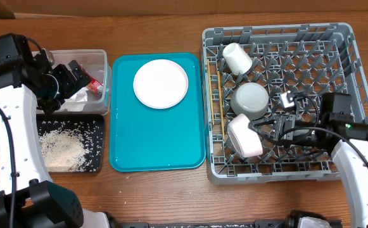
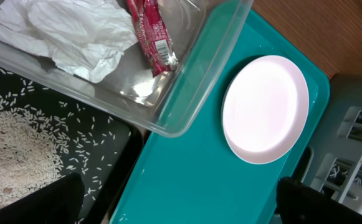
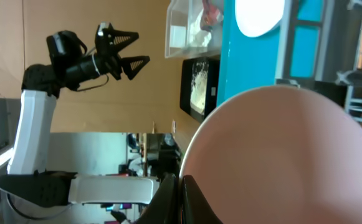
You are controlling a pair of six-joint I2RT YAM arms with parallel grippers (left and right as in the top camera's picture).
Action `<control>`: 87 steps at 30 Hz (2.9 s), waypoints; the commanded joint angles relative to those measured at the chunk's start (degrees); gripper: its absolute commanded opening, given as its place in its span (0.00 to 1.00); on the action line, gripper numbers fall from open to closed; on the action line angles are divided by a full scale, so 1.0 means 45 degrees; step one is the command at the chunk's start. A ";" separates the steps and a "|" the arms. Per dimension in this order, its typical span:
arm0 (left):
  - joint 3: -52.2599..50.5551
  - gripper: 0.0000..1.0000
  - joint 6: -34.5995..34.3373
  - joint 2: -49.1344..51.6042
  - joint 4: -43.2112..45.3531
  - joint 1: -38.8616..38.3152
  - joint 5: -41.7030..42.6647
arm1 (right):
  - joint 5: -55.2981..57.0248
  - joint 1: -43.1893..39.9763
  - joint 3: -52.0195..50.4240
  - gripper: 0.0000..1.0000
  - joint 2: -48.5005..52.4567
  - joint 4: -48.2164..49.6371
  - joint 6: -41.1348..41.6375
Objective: Sort waste into correct bins and load items into the dishwasher
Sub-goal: 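Release the pink plate in the rack and raise the right gripper, then reach the right gripper to the white plate and grip its rim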
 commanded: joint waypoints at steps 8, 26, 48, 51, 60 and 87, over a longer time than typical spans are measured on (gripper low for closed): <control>0.0214 1.00 0.0277 -0.0287 0.0015 -0.0029 -0.0044 | 0.0486 -0.0981 -0.1107 0.04 0.0272 0.1399 0.1579; 0.0214 1.00 0.0282 -0.0287 0.0015 -0.0029 -0.0044 | 0.7329 -0.3201 0.0078 0.43 0.0301 0.1078 0.3104; 0.0214 1.00 0.0277 -0.0287 0.0015 -0.0029 -0.0044 | 1.6121 0.8014 0.8286 0.50 0.2662 0.2565 0.2433; 0.0214 1.00 0.0277 -0.0287 0.0015 -0.0029 -0.0044 | 1.6689 0.9559 0.8286 0.51 0.4449 0.3997 0.2429; 0.0214 1.00 0.0277 -0.0287 0.0015 -0.0029 -0.0044 | 1.6932 1.1293 0.8286 0.59 0.9772 0.7815 0.2341; 0.0214 1.00 0.0277 -0.0287 0.0015 -0.0029 -0.0044 | 0.9277 1.1774 0.9345 0.24 1.1336 0.5085 0.2555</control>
